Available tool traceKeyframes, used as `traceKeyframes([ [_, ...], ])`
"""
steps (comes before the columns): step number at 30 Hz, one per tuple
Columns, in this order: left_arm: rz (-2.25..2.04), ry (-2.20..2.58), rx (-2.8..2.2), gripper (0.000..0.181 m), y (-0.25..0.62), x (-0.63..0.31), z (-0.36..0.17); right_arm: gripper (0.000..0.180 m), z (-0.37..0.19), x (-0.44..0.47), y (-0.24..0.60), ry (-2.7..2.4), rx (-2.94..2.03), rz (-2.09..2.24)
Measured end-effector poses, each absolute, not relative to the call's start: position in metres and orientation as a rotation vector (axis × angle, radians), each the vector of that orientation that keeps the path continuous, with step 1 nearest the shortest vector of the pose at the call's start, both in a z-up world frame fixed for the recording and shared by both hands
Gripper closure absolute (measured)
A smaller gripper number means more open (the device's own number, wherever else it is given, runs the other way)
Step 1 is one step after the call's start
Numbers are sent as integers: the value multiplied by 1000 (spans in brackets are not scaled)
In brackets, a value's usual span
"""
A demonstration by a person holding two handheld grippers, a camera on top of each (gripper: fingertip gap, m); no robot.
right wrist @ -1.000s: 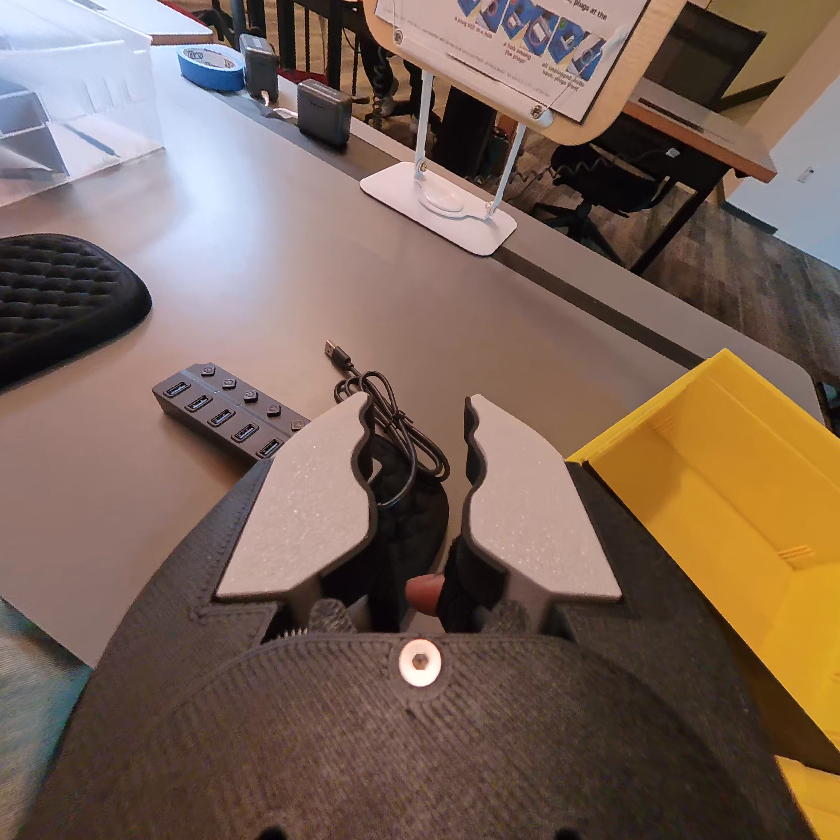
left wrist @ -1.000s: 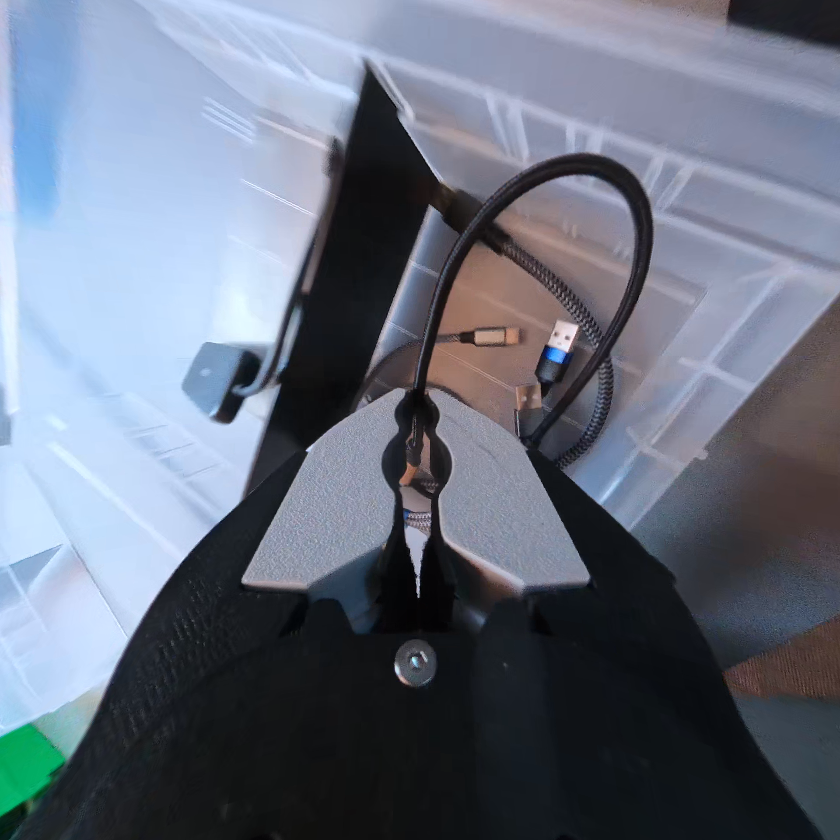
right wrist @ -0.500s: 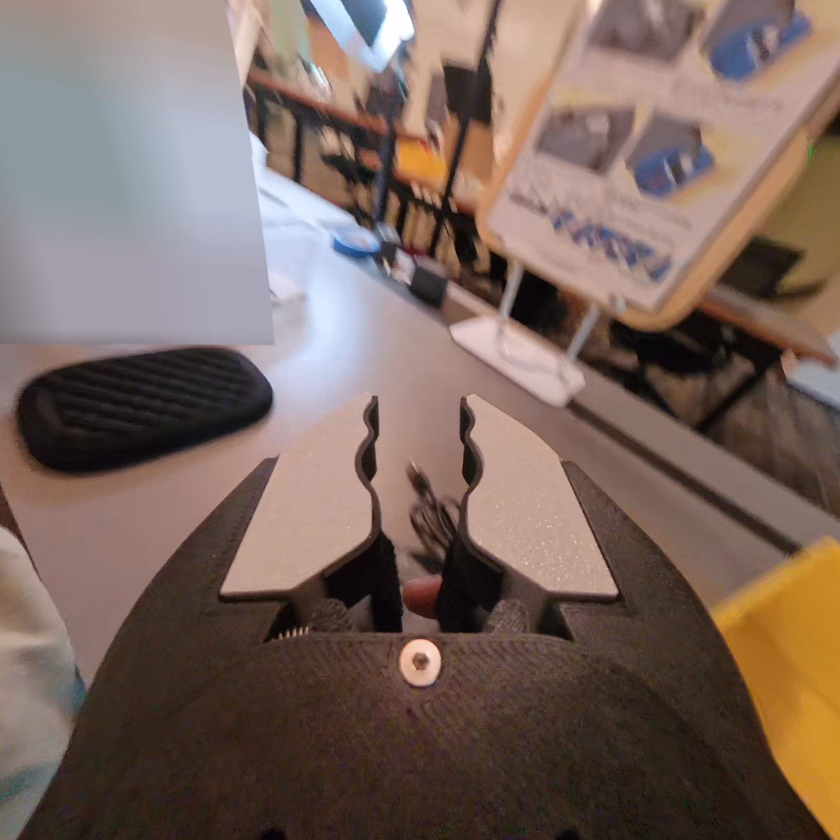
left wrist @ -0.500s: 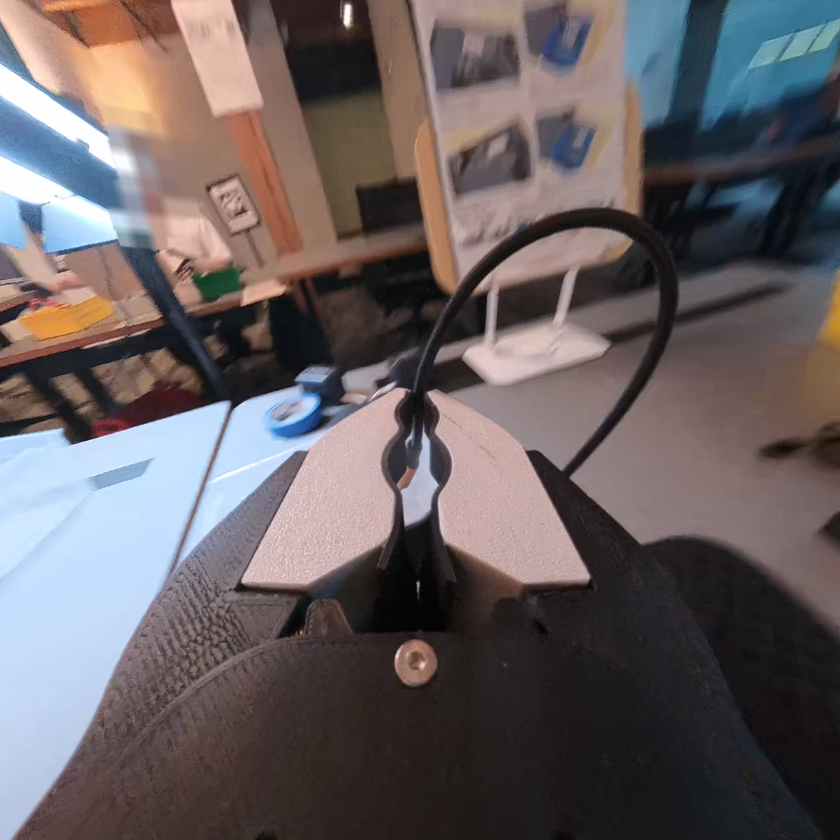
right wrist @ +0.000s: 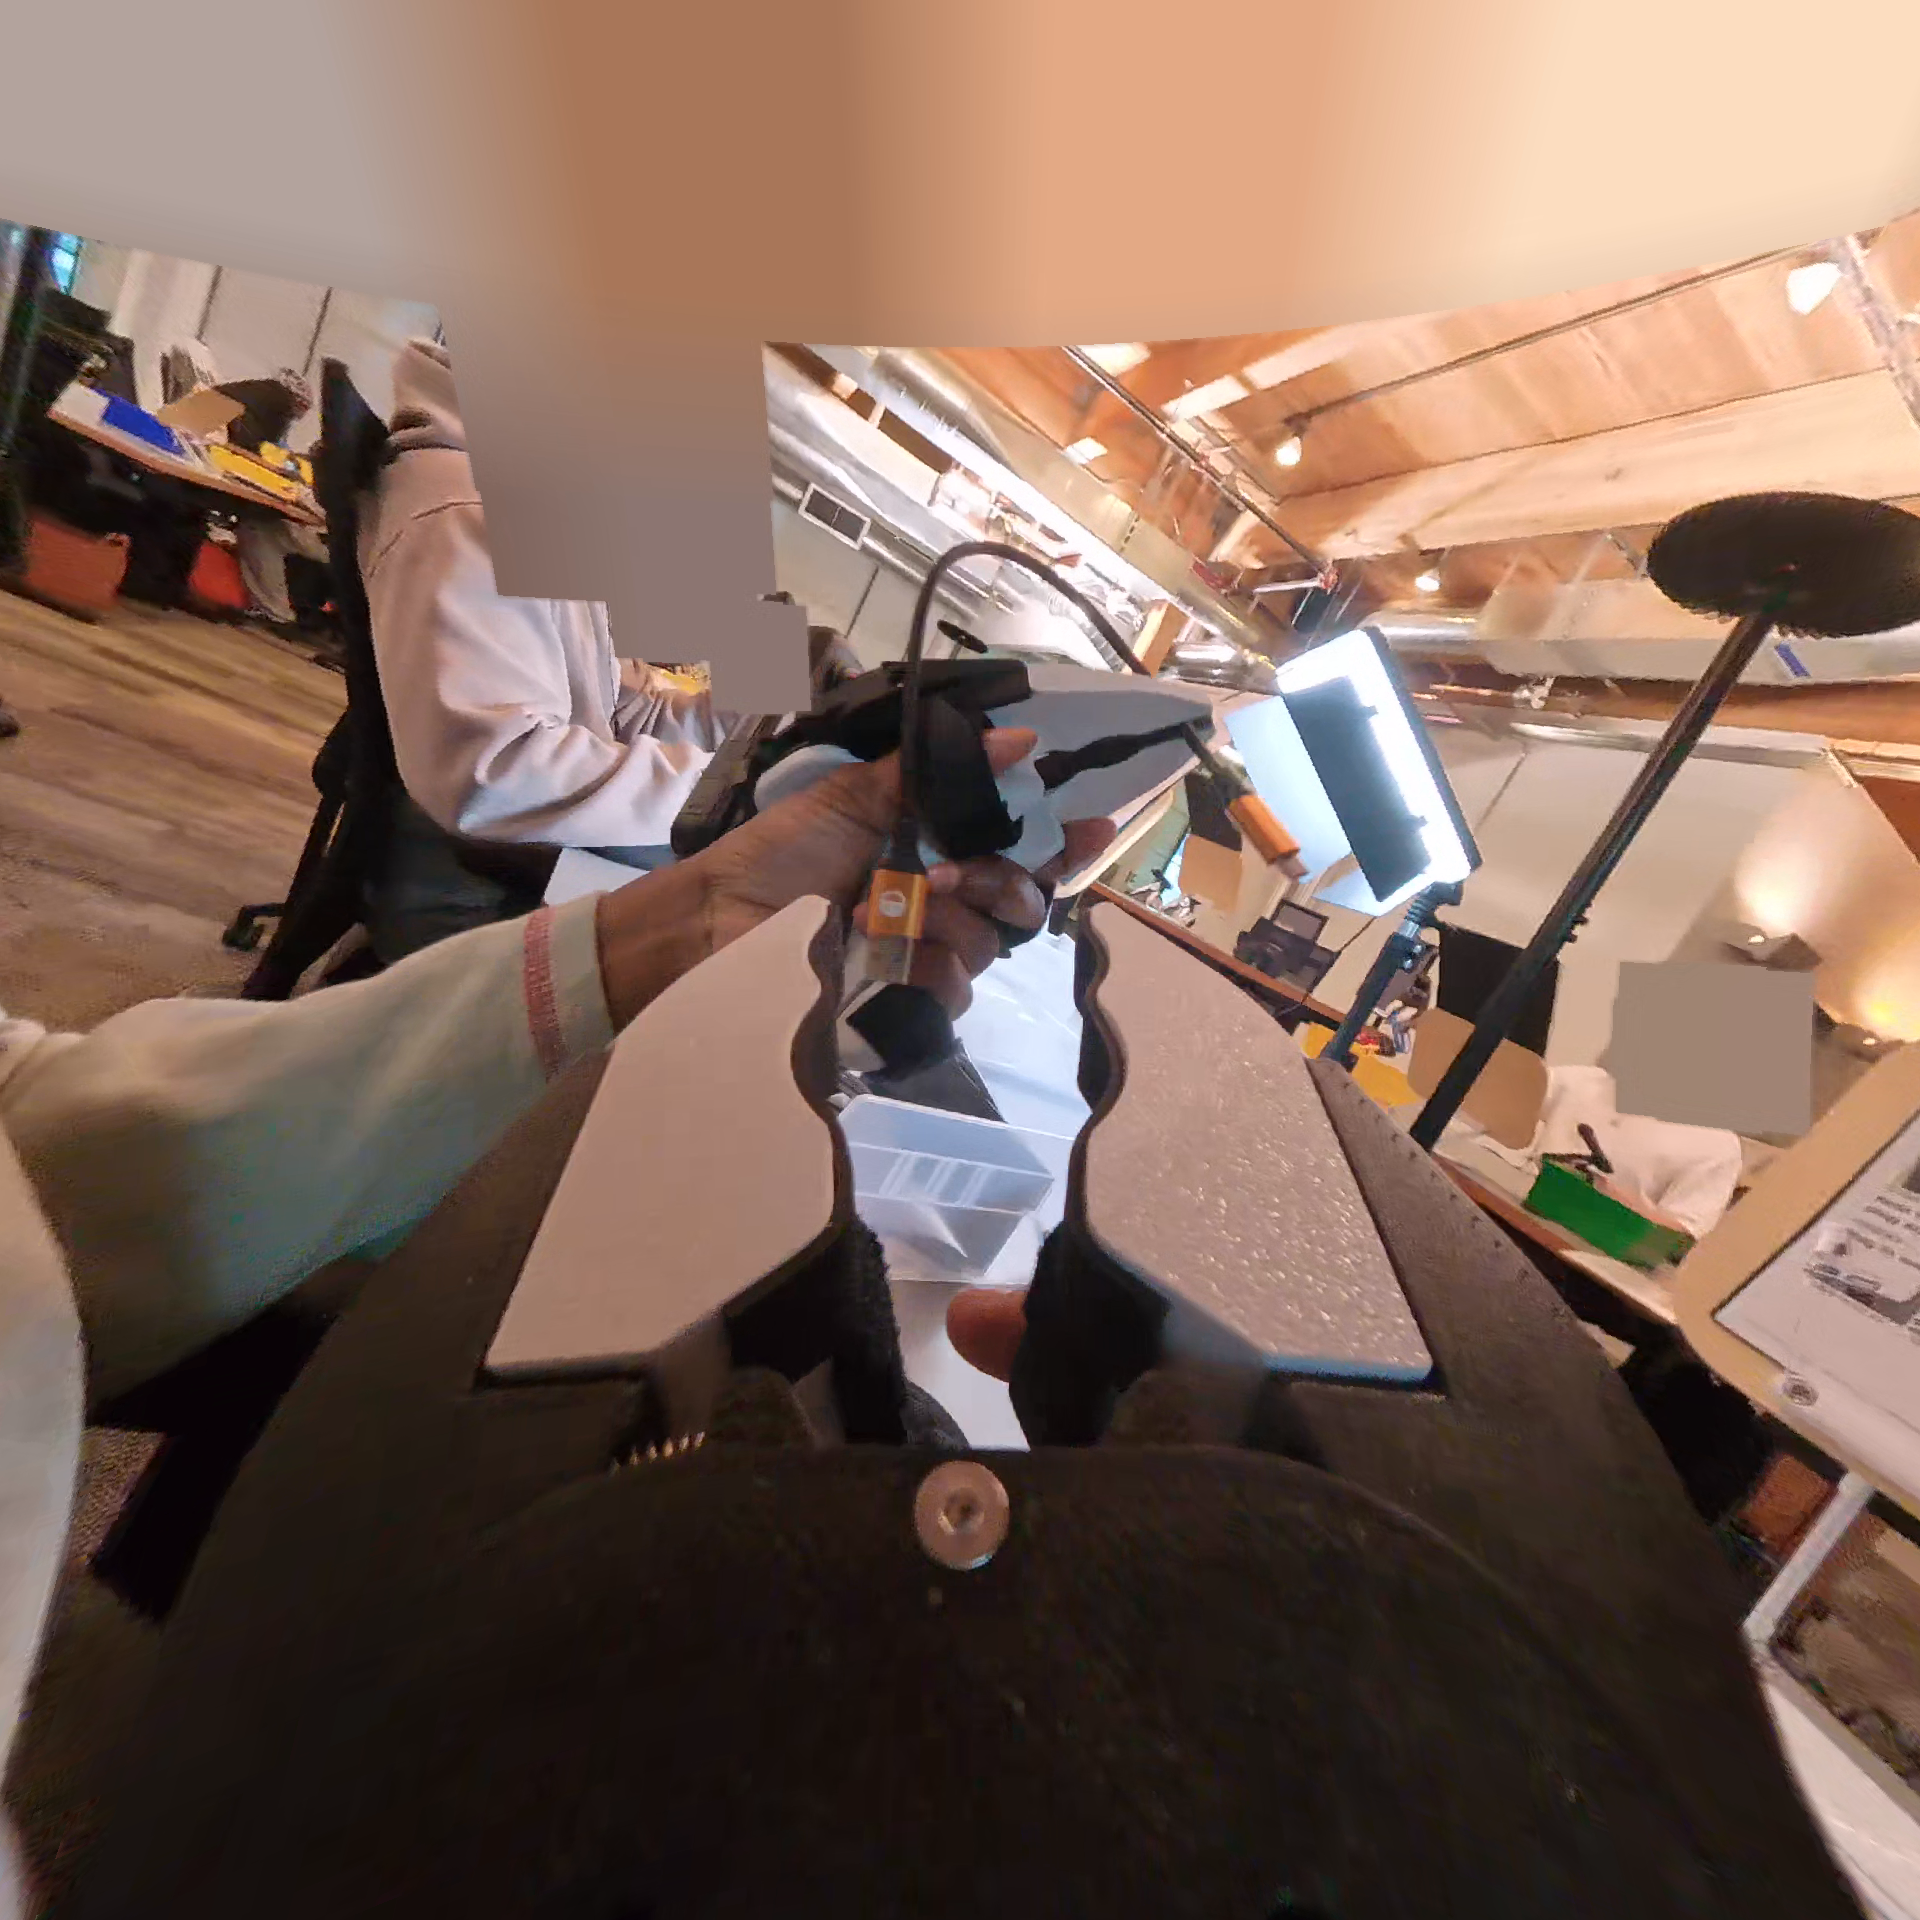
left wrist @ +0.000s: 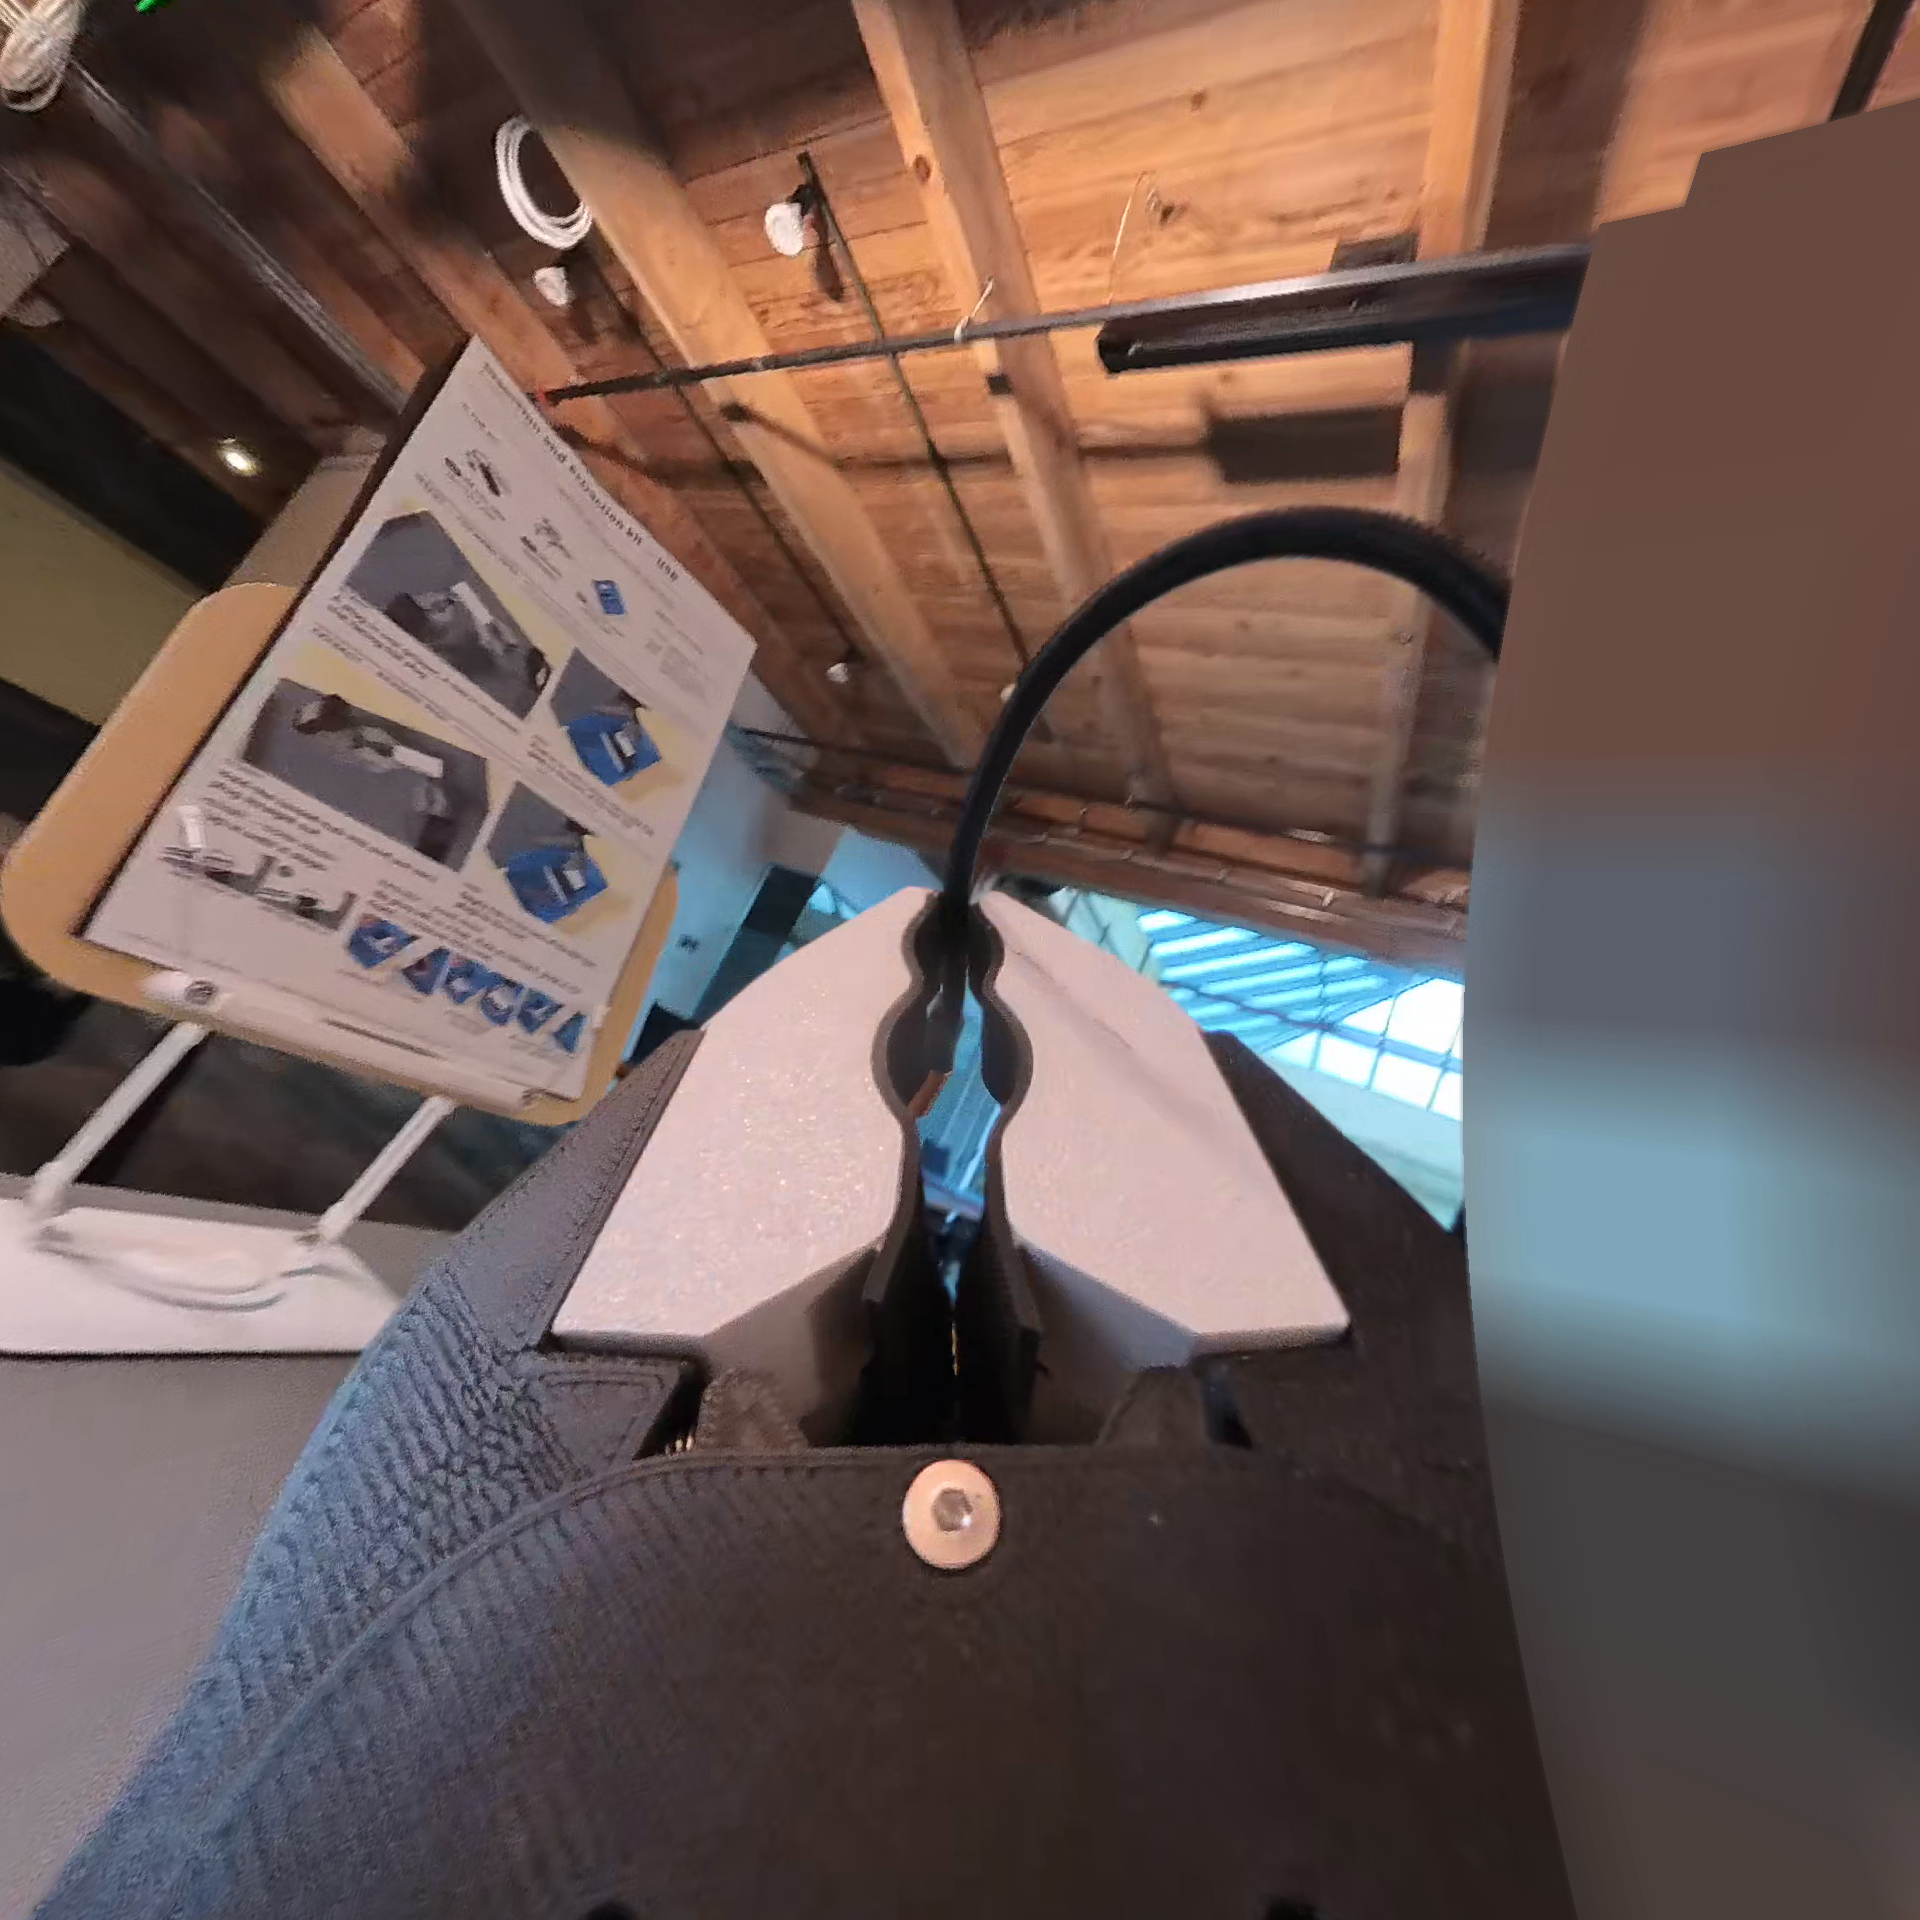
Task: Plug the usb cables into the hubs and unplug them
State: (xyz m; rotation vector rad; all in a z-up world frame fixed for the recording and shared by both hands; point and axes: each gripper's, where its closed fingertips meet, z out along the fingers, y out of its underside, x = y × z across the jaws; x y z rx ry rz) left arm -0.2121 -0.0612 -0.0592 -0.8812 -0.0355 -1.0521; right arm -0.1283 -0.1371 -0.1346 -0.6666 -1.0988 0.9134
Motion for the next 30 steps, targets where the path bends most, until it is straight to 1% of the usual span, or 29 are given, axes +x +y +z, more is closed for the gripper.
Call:
traceKeyframes([
  [7,-1145,-240,-791,176,-53,-223,-68,139,-151,-164,-141,-1145,-712,965],
  [9,-1158,-300,-759,177,-51,-228,-71,144,-156,-171,-141,-1158,-720,939],
  [13,-1139,-356,-749,177,-47,-228,-78,148,-162,-178,-141,-1186,-724,872],
  [20,-919,-271,-808,177,-50,-212,-74,150,-161,-177,-135,-1177,-719,791],
  [23,-846,-219,-819,177,-54,-204,-70,154,-161,-176,-134,-1178,-708,767],
  [26,-811,-185,-845,176,-53,-196,-70,163,-161,-173,-132,-1173,-696,741],
  [30,-821,-150,-873,176,-52,-187,-72,164,-160,-168,-129,-1182,-701,743],
])
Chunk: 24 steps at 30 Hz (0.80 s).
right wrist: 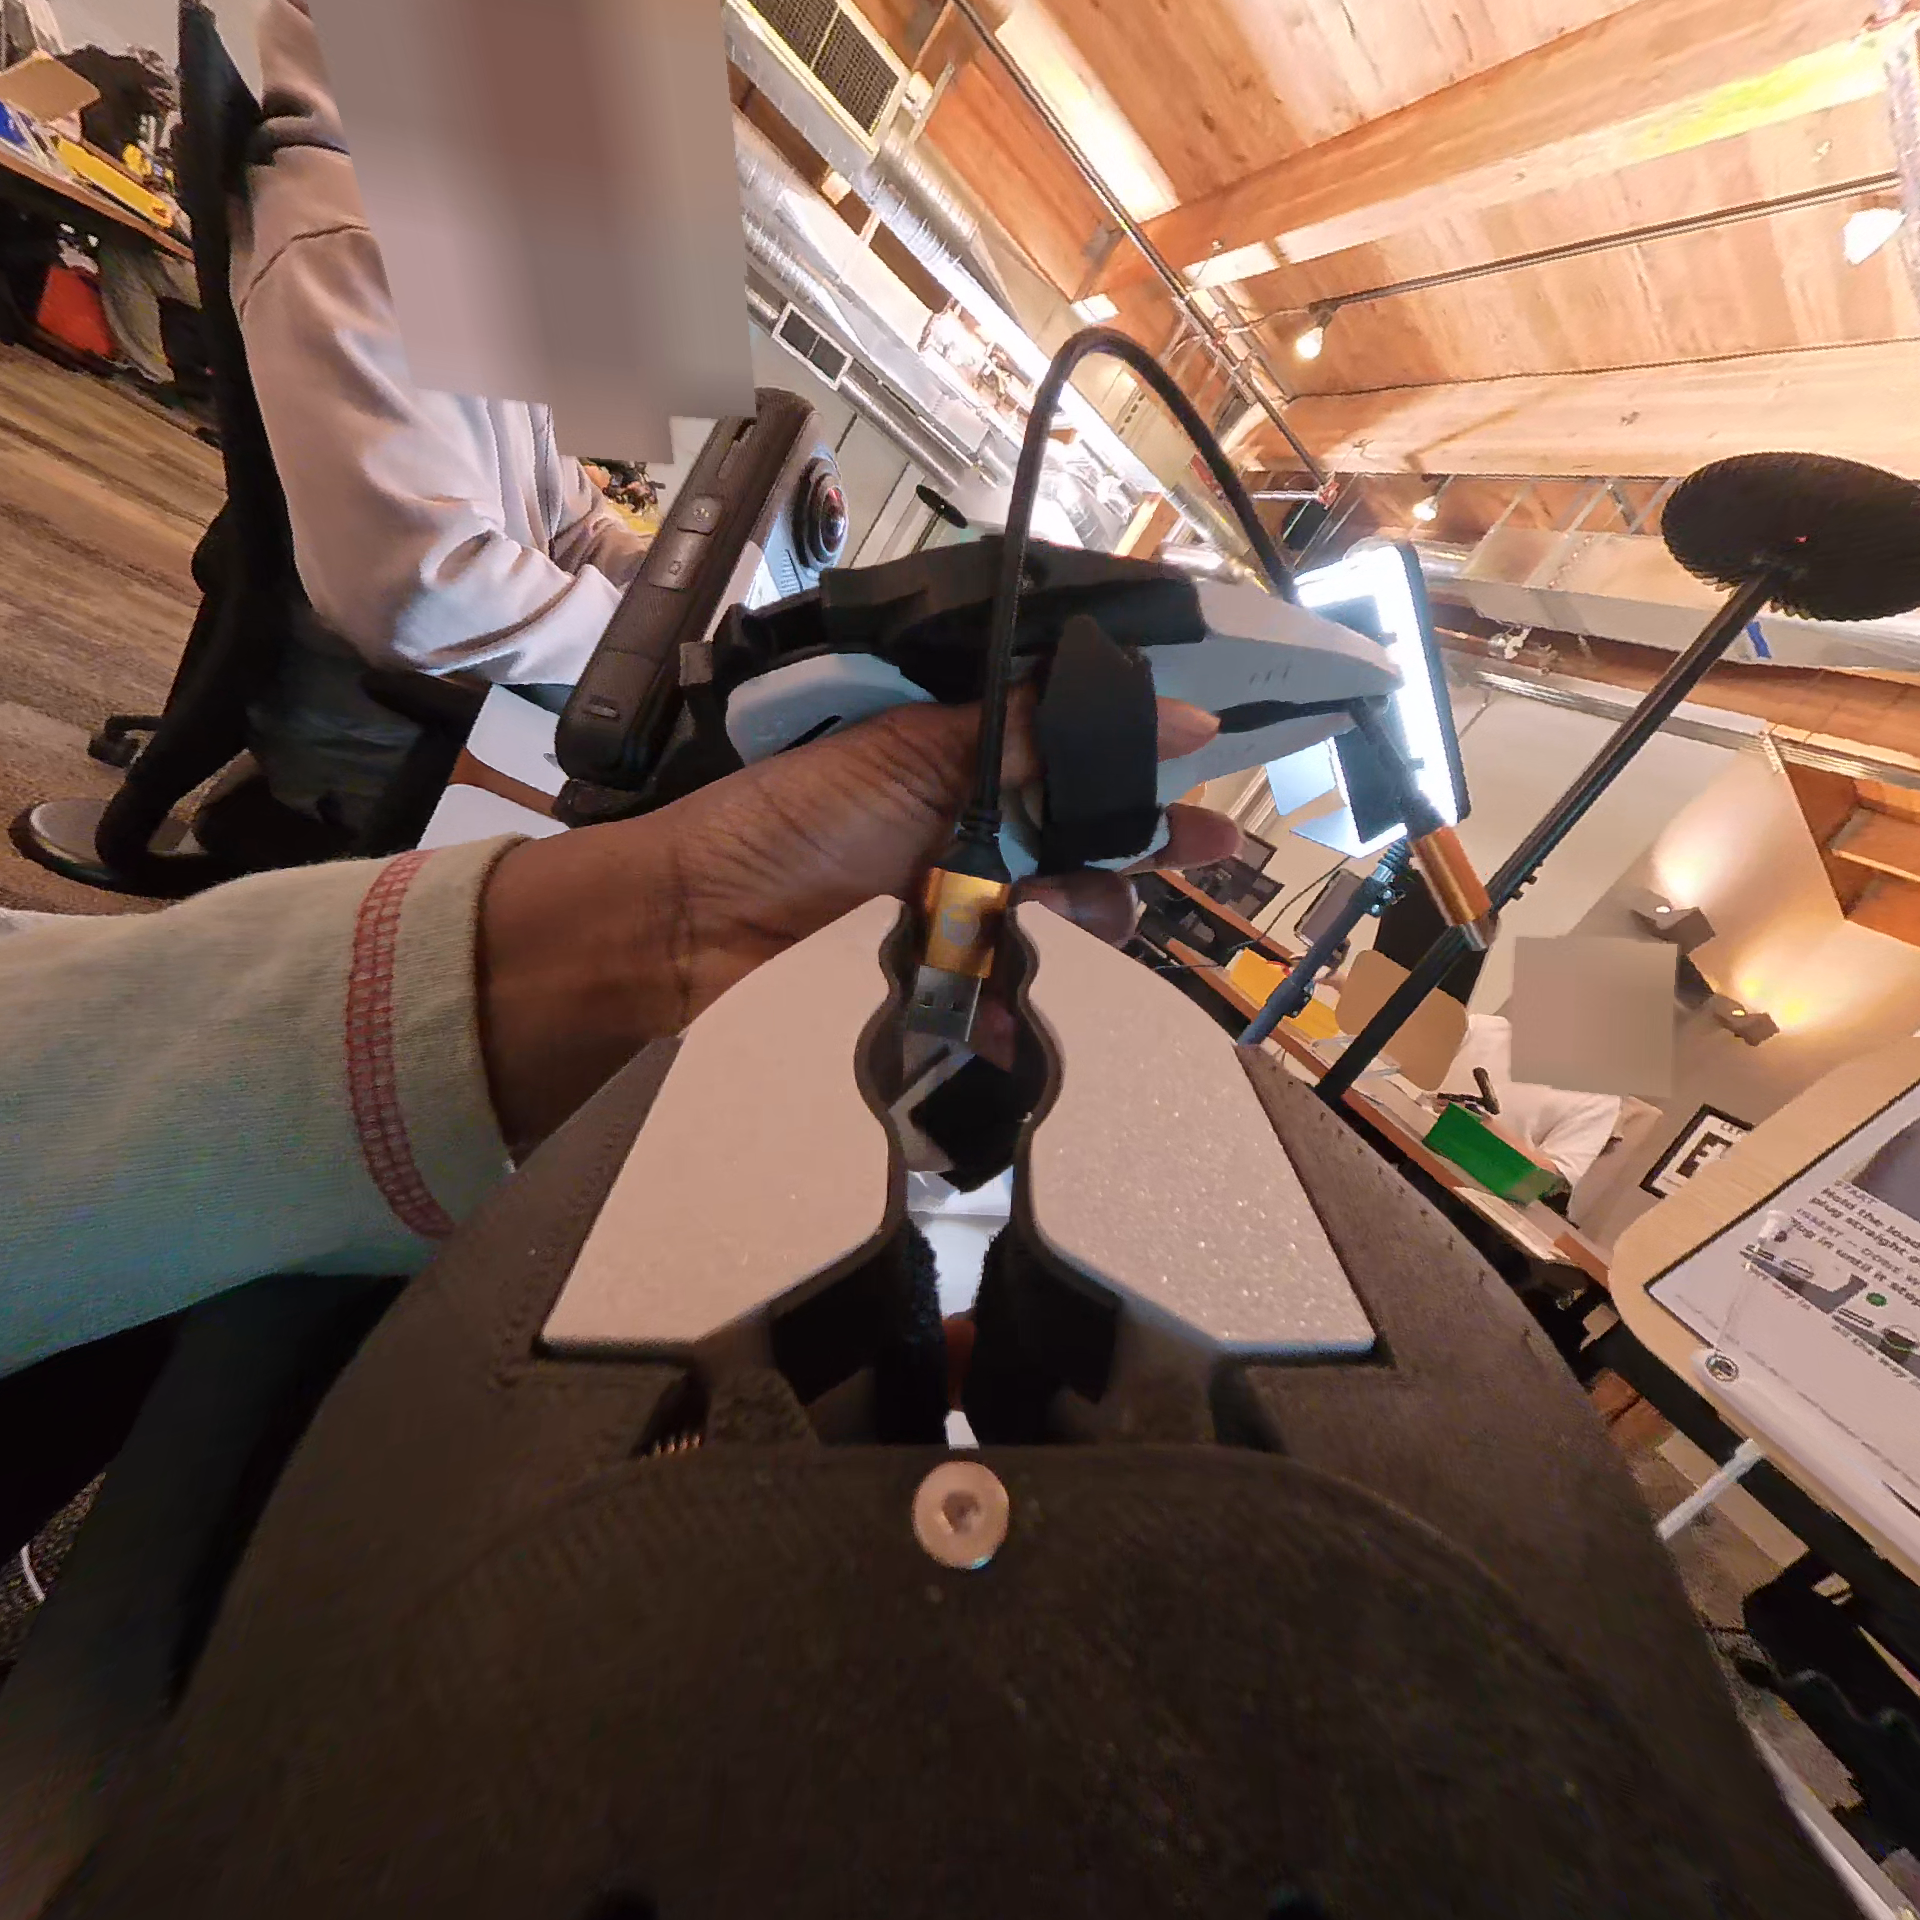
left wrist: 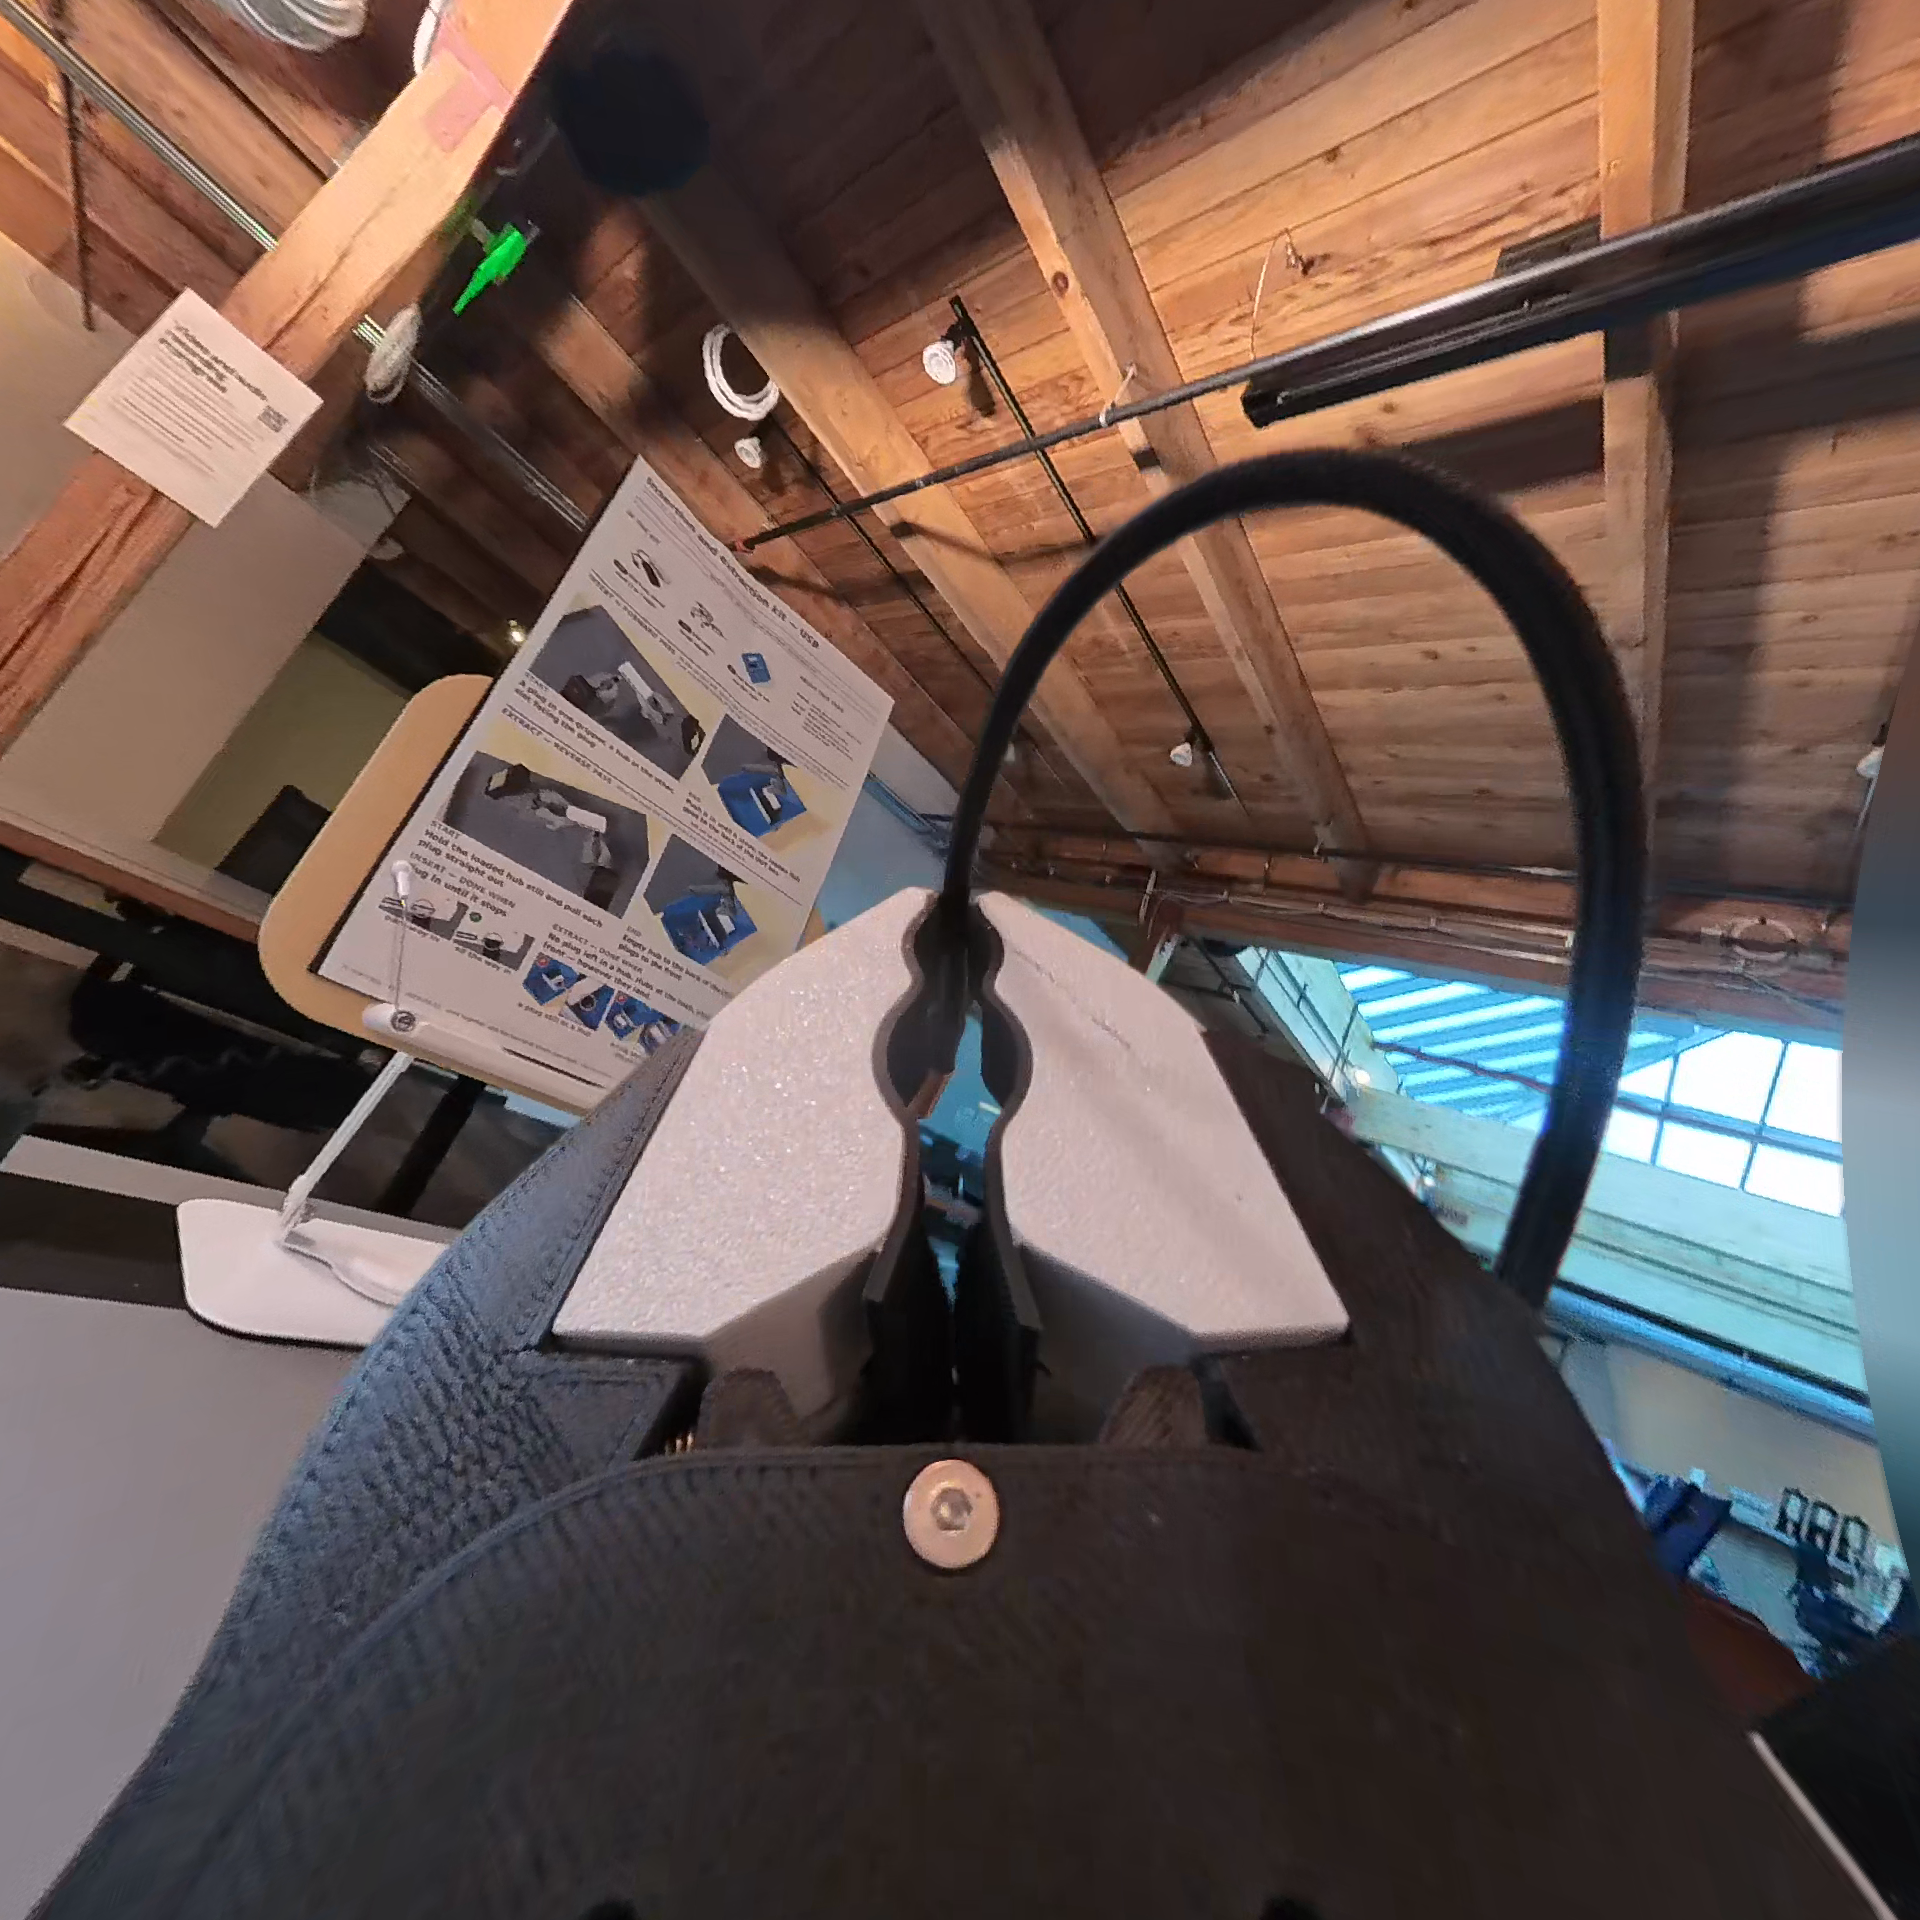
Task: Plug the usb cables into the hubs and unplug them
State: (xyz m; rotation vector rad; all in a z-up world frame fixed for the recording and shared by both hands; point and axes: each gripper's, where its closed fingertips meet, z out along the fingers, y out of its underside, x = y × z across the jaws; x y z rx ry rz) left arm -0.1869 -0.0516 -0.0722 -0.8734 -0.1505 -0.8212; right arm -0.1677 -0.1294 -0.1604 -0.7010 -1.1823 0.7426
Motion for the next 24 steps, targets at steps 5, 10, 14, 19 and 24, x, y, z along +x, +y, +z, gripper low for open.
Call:
traceKeyframes([
  [5,-779,-14,-1045,176,-40,-173,-90,164,-149,-143,-116,-1112,-733,747],
  [10,-680,286,-1359,150,-27,-159,-137,164,-138,-106,-91,-1024,-816,729],
  [14,-578,503,-1503,102,-36,-167,-163,165,-138,-81,-72,-1012,-891,663],
  [19,-416,540,-1450,92,-53,-195,-150,165,-147,-69,-62,-1081,-940,552],
  [24,-264,762,-1361,98,-80,-172,-140,165,-170,-76,-66,-1281,-986,489],
])
